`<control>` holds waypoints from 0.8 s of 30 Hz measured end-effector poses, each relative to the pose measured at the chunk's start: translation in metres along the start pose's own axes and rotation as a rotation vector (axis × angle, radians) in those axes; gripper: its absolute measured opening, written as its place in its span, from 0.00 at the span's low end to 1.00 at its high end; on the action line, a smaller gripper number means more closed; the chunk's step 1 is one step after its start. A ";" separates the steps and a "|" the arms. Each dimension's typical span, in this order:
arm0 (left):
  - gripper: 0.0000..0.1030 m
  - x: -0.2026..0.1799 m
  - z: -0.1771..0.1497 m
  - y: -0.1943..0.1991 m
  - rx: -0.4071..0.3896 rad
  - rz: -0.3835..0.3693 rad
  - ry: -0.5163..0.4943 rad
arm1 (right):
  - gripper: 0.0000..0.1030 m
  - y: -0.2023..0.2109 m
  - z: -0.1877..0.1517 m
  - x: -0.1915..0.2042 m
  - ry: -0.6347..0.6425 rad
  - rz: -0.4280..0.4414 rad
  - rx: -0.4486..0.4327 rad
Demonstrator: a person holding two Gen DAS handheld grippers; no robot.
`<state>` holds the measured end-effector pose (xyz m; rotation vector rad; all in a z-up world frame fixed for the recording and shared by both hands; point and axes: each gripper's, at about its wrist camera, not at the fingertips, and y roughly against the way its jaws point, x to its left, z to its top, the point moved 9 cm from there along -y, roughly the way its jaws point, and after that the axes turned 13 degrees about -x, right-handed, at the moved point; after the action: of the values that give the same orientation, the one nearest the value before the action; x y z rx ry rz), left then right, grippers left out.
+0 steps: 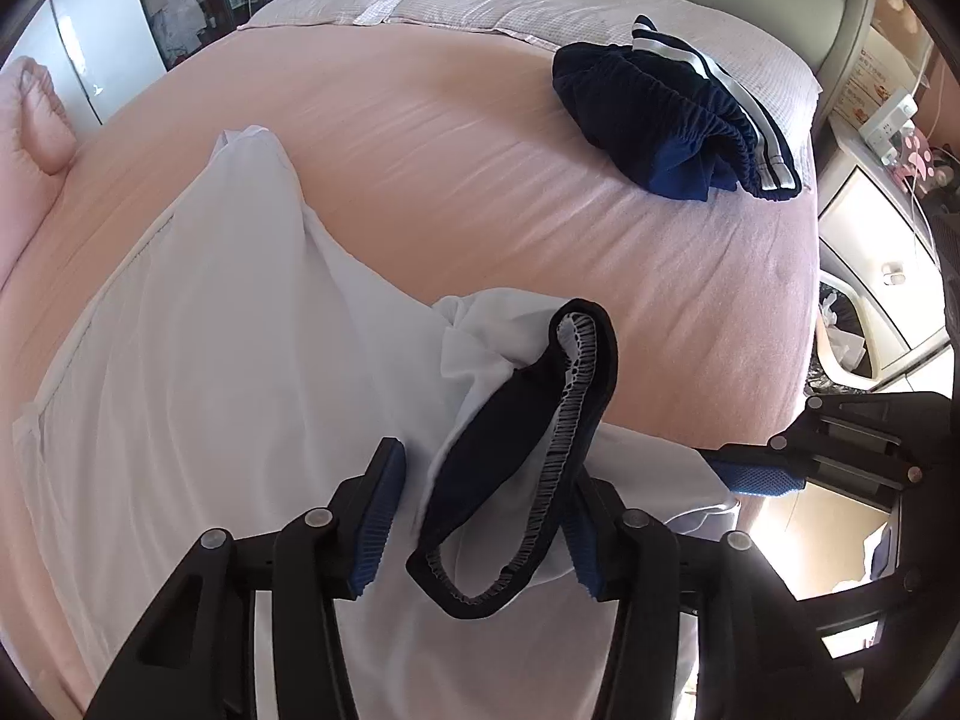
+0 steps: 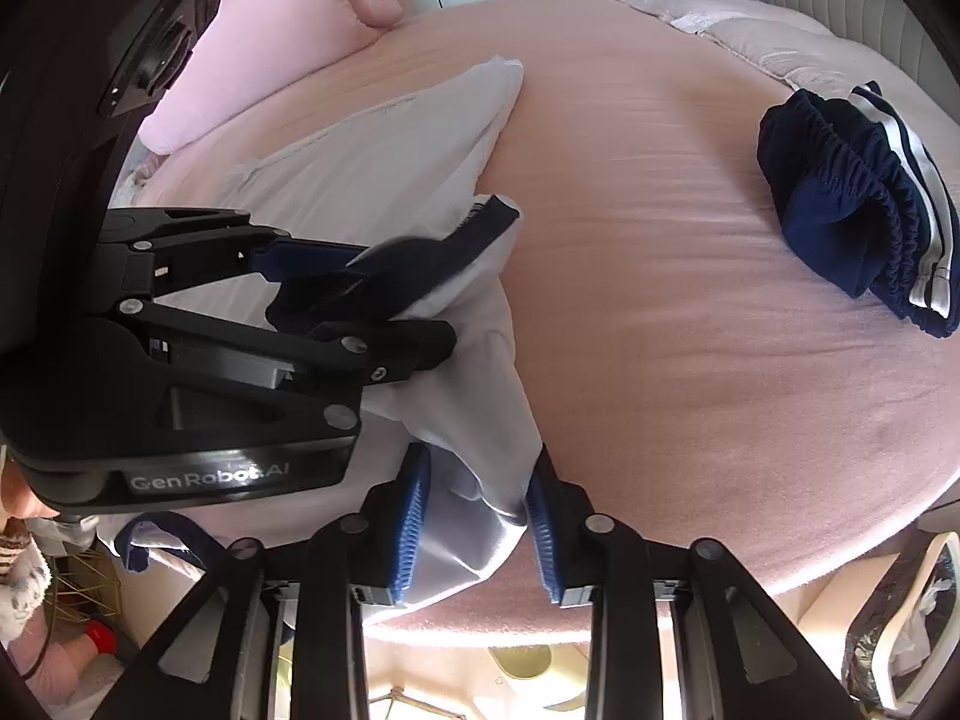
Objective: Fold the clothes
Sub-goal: 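Pull the held cuff across the shirt body with the left gripper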
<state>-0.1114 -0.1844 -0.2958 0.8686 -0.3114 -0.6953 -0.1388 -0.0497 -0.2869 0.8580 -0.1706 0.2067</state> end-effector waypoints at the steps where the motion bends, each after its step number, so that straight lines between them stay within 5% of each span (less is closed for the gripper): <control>1: 0.37 0.001 0.000 0.000 0.002 -0.001 0.013 | 0.37 -0.003 0.006 -0.004 -0.004 -0.007 -0.011; 10: 0.23 0.019 0.005 0.009 -0.024 -0.023 0.173 | 0.40 -0.012 0.035 -0.006 0.063 -0.044 -0.068; 12: 0.12 0.023 0.006 0.013 -0.042 -0.030 0.202 | 0.39 -0.016 0.034 -0.011 0.036 -0.056 -0.069; 13: 0.09 0.025 0.007 0.015 -0.050 -0.033 0.216 | 0.37 -0.022 0.036 -0.012 0.022 -0.052 -0.071; 15: 0.08 0.027 0.007 0.017 -0.059 -0.035 0.240 | 0.14 -0.017 0.035 -0.017 0.020 -0.076 -0.069; 24: 0.08 0.057 -0.008 0.022 -0.059 -0.033 0.416 | 0.14 -0.026 0.018 -0.033 -0.035 -0.076 0.010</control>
<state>-0.0554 -0.2086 -0.2844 0.9402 0.0956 -0.5356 -0.1653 -0.0841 -0.3021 0.8764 -0.1694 0.1220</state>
